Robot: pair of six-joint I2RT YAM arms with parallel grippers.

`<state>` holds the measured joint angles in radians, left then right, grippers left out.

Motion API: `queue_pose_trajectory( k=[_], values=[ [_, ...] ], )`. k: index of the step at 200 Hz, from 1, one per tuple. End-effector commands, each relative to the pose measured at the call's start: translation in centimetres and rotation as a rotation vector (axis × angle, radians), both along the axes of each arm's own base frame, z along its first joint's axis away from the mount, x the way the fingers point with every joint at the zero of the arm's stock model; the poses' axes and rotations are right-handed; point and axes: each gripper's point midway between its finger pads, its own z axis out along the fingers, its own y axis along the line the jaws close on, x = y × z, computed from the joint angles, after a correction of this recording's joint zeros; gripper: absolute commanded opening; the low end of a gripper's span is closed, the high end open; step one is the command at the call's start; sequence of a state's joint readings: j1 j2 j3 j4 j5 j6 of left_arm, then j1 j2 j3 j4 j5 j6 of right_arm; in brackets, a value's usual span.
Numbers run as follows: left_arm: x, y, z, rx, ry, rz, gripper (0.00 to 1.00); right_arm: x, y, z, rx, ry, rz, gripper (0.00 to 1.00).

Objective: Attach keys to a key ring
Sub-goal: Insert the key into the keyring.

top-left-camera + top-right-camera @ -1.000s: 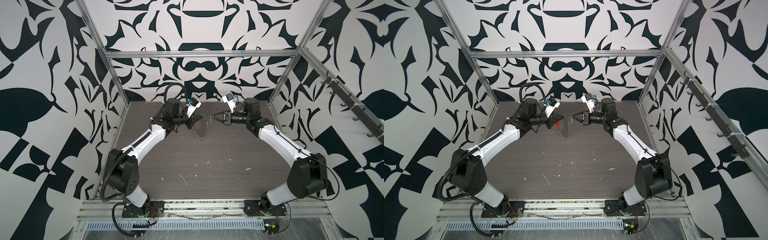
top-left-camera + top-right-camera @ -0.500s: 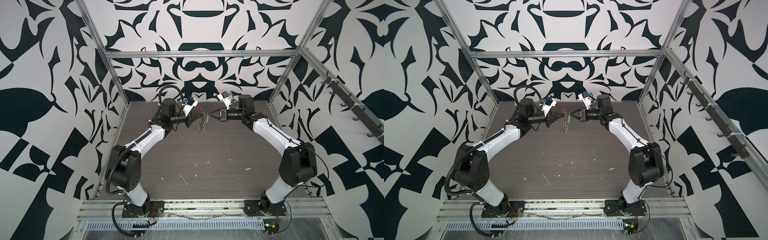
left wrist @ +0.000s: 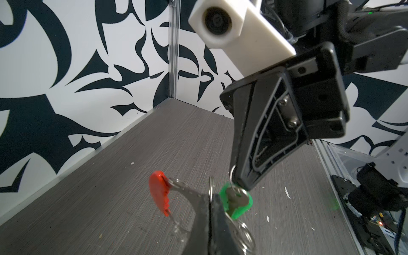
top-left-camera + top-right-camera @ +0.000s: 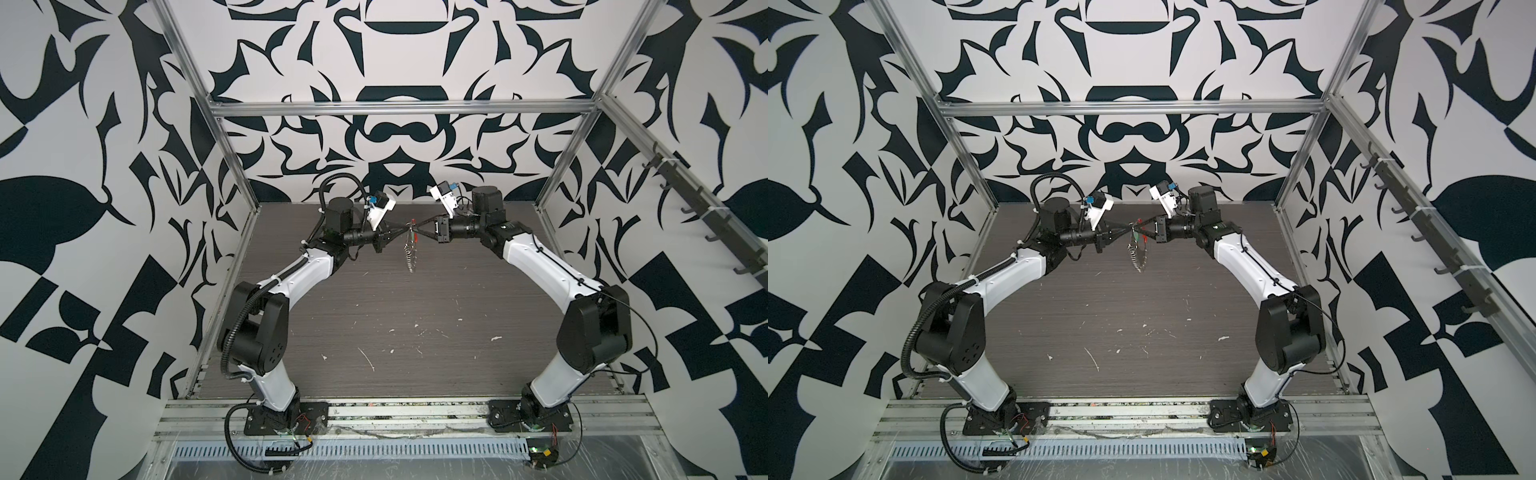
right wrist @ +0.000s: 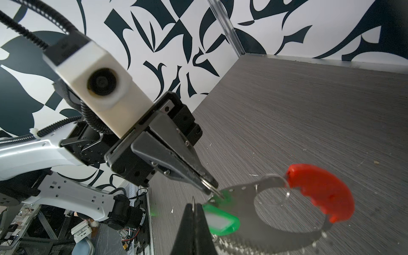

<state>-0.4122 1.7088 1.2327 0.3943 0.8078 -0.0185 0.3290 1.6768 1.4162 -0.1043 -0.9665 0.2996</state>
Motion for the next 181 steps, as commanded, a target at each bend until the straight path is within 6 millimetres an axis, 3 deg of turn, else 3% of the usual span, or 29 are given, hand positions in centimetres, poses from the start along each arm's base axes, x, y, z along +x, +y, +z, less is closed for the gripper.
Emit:
queue_pose_trajectory(
  k=[1, 119, 181],
  values=[
    [-0.4, 0.3, 2.0, -0.063, -0.030, 0.001, 0.00, -0.2, 0.4, 1.5, 0.009, -0.082, 0.000, 0.00],
    [-1.2, 0.1, 2.3, -0.073, 0.008, -0.043, 0.00, 0.7, 0.5, 2.2, -0.043, -0.167, -0.074, 0.00],
    [-1.0, 0.0, 2.0, -0.064, 0.031, -0.039, 0.00, 0.4, 0.3, 3.6, -0.053, -0.212, -0.076, 0.00]
  ],
)
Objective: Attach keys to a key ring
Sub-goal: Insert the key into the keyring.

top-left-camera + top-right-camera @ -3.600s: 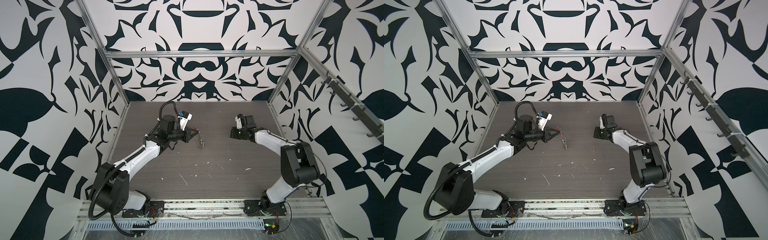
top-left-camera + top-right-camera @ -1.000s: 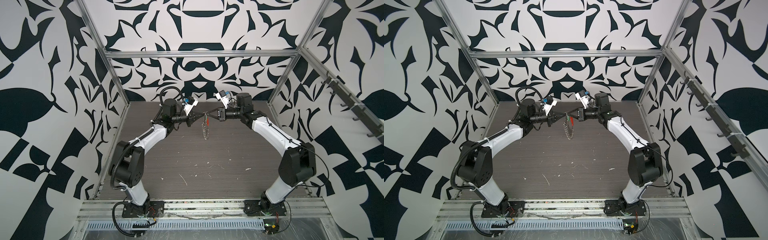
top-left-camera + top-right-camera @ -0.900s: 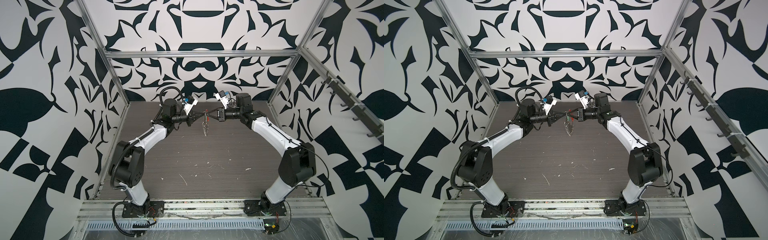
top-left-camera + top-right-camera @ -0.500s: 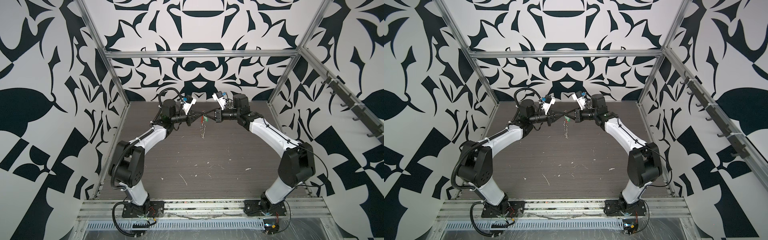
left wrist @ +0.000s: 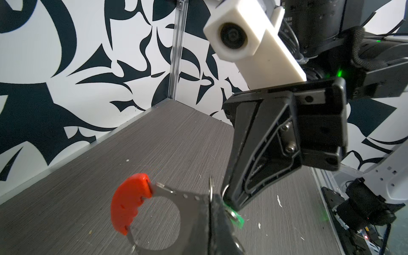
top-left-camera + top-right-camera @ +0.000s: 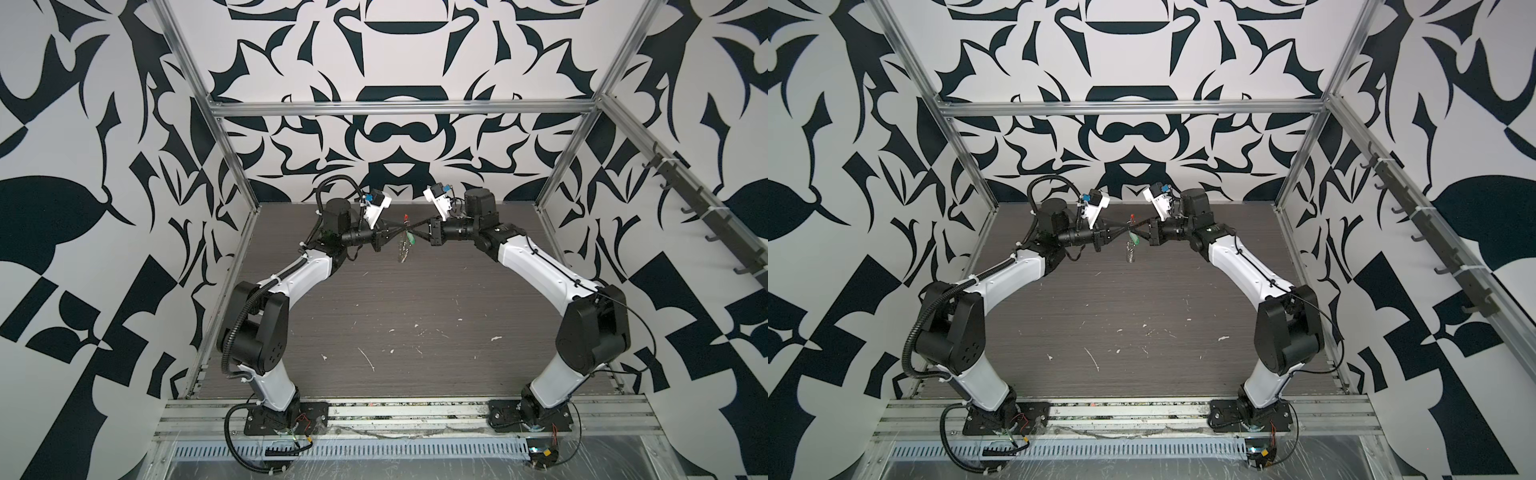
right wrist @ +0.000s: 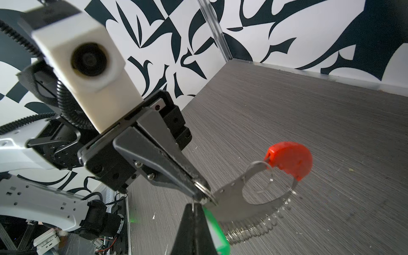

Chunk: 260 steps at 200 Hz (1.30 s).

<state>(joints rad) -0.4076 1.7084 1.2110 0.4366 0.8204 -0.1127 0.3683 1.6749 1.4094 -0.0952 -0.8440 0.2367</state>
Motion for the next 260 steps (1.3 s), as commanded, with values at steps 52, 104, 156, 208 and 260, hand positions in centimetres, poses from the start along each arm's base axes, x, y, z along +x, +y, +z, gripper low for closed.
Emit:
queue_pose_trajectory(
  k=[52, 104, 156, 208, 260],
  values=[
    [-0.8, -0.1, 1.9, -0.024, -0.027, -0.033, 0.00, -0.5, -0.9, 4.9, -0.015, -0.160, -0.032, 0.00],
    [-0.8, -0.1, 2.2, -0.024, -0.022, -0.035, 0.00, -0.4, -0.8, 4.8, -0.023, -0.149, -0.028, 0.00],
    [-1.0, -0.3, 2.2, -0.025, -0.019, -0.039, 0.00, -0.2, -0.5, 4.9, -0.021, -0.146, -0.017, 0.00],
    [-1.0, -0.4, 2.4, -0.026, -0.021, -0.044, 0.00, 0.1, 0.1, 3.7, -0.061, -0.132, -0.010, 0.00],
    [-0.8, -0.5, 2.1, -0.024, -0.012, -0.044, 0.00, 0.3, 0.2, 3.0, -0.092, -0.130, -0.011, 0.00]
  ],
)
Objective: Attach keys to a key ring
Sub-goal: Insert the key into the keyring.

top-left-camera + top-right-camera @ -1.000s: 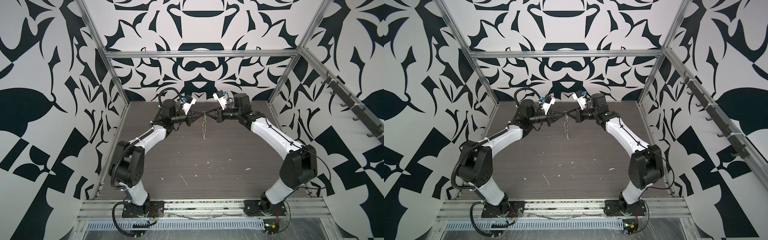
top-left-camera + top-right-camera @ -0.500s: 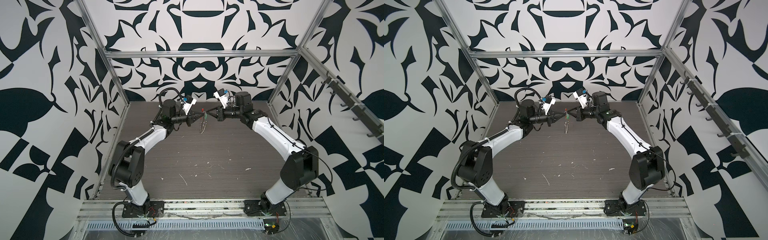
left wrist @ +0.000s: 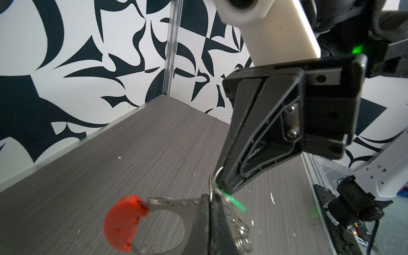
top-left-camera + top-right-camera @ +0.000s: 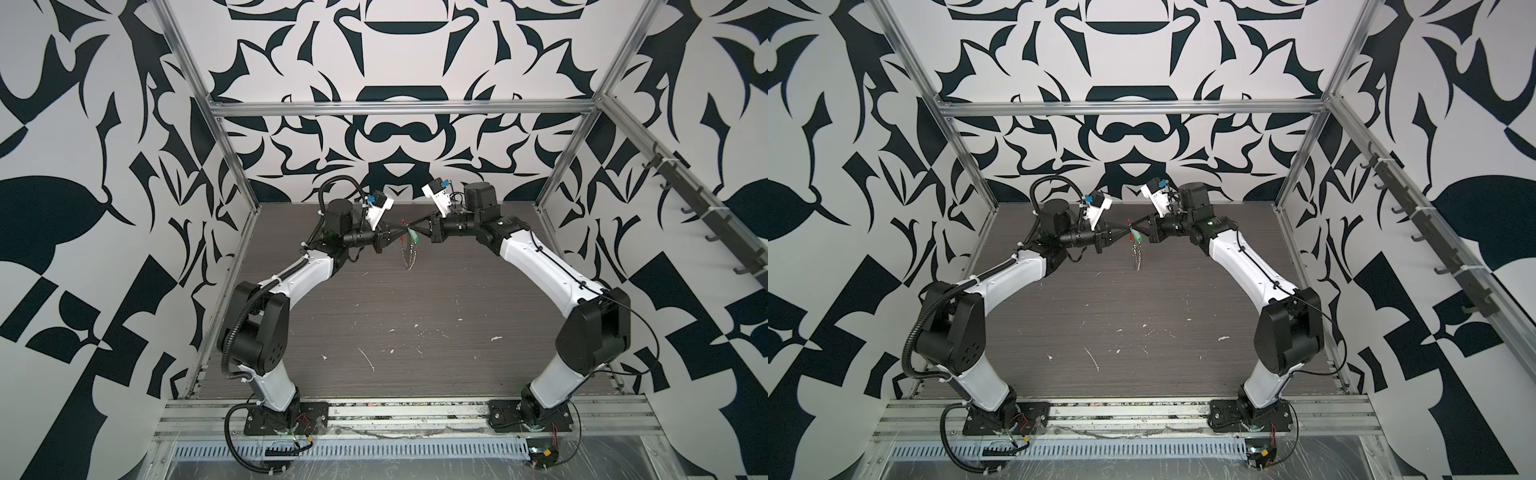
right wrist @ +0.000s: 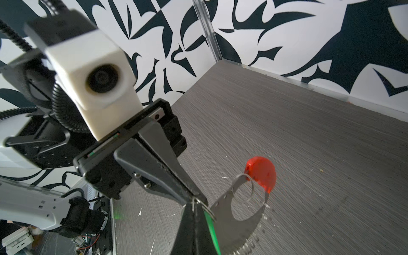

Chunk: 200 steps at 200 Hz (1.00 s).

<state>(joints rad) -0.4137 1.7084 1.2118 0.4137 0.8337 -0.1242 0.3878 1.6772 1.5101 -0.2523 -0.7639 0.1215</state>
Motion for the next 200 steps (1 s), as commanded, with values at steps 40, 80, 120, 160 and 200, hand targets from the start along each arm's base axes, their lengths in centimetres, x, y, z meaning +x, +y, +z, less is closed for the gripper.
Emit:
queue_pose_trajectory(
  k=[40, 80, 120, 160, 200],
  values=[
    [-0.4, -0.4, 2.5, -0.031, -0.044, -0.034, 0.00, 0.8, 0.0, 1.5, -0.019, -0.066, -0.019, 0.00],
    [-0.7, -0.4, 2.4, -0.025, -0.055, -0.044, 0.00, 1.3, -0.1, 1.9, -0.009, -0.076, -0.046, 0.00],
    [-1.0, -0.3, 2.6, -0.025, -0.069, -0.049, 0.00, 2.1, -1.1, 1.5, -0.010, -0.060, -0.087, 0.00],
    [-1.3, -0.2, 3.0, -0.027, -0.082, -0.051, 0.00, 2.5, -2.7, 1.1, 0.014, -0.034, -0.122, 0.00],
    [-1.6, -0.2, 3.3, -0.037, -0.101, -0.054, 0.00, 2.1, -3.2, 1.0, 0.030, -0.021, -0.109, 0.00]
  ],
)
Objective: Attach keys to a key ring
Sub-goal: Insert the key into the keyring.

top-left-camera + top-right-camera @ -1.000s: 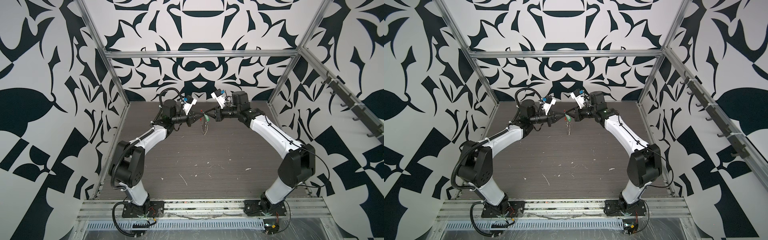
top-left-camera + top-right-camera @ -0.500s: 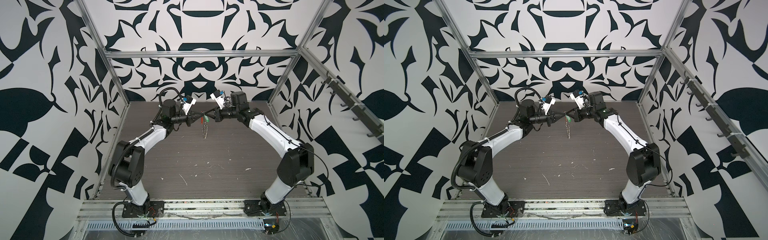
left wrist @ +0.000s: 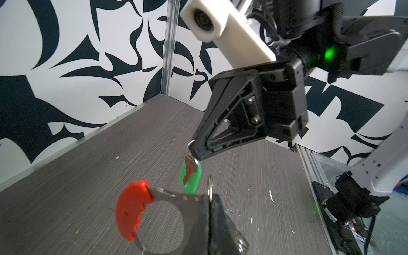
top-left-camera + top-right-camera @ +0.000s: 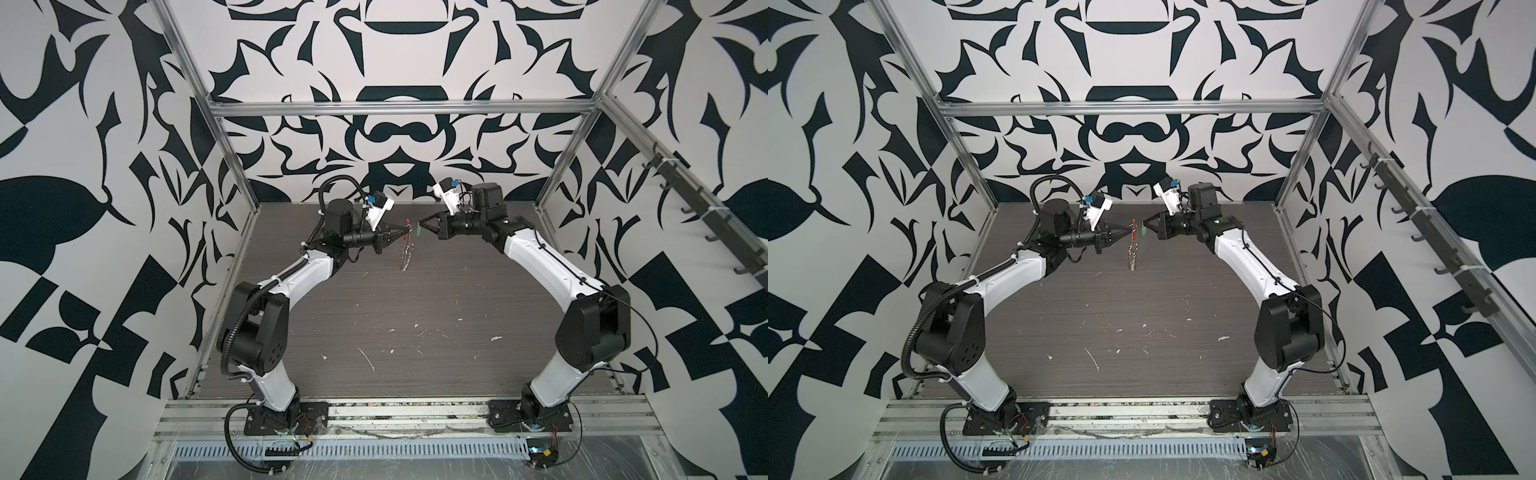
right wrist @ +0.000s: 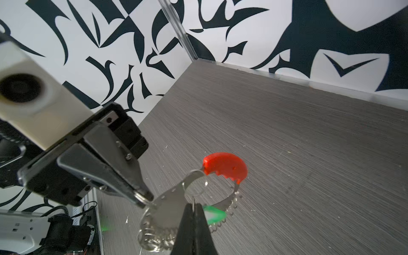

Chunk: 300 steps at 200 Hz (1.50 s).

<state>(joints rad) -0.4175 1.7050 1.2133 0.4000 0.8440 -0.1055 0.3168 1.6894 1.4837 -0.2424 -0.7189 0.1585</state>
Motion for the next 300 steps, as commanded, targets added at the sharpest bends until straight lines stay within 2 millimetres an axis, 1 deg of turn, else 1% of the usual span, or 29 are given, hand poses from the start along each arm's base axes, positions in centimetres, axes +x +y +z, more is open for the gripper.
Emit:
queue_pose_trajectory(
  k=[1, 40, 64, 89, 116, 149, 170, 207, 223, 261, 300],
  values=[
    [-1.2, 0.0, 3.3, -0.044, -0.091, -0.038, 0.00, -0.6, 0.0, 2.8, 0.045, -0.076, 0.015, 0.00],
    [-1.2, 0.0, 3.3, -0.034, -0.094, -0.036, 0.00, -2.9, 0.3, 4.9, 0.093, -0.138, 0.095, 0.00],
    [-1.0, 0.0, 3.3, -0.021, -0.102, -0.027, 0.00, -3.9, 0.7, 5.4, 0.118, -0.127, 0.138, 0.00],
    [-0.8, -0.2, 3.1, 0.000, -0.105, -0.020, 0.00, -4.6, 1.4, 5.3, 0.116, -0.110, 0.176, 0.00],
    [-1.0, -0.6, 3.0, 0.031, -0.117, -0.025, 0.00, -4.1, 1.5, 4.6, 0.061, -0.103, 0.162, 0.00],
    [-1.0, -0.5, 3.0, 0.035, -0.127, -0.019, 0.00, -3.6, 1.4, 4.0, -0.025, -0.122, 0.133, 0.00],
    [-0.9, -0.4, 3.1, 0.039, -0.128, -0.017, 0.00, -3.6, 1.7, 3.8, -0.039, -0.123, 0.139, 0.00],
    [-1.1, -0.7, 3.0, 0.040, -0.132, -0.025, 0.00, -3.6, 2.5, 4.2, -0.044, -0.132, 0.153, 0.00],
    [-1.1, -0.7, 3.0, 0.041, -0.131, -0.025, 0.00, -3.5, 2.9, 4.0, -0.053, -0.127, 0.159, 0.00],
    [-1.2, -0.7, 3.2, 0.044, -0.139, -0.025, 0.00, -3.1, 2.9, 3.1, -0.075, -0.110, 0.149, 0.00],
    [-1.3, -0.6, 3.2, 0.047, -0.138, -0.025, 0.00, -2.5, 2.6, 3.0, -0.095, -0.115, 0.119, 0.00]
  ],
)
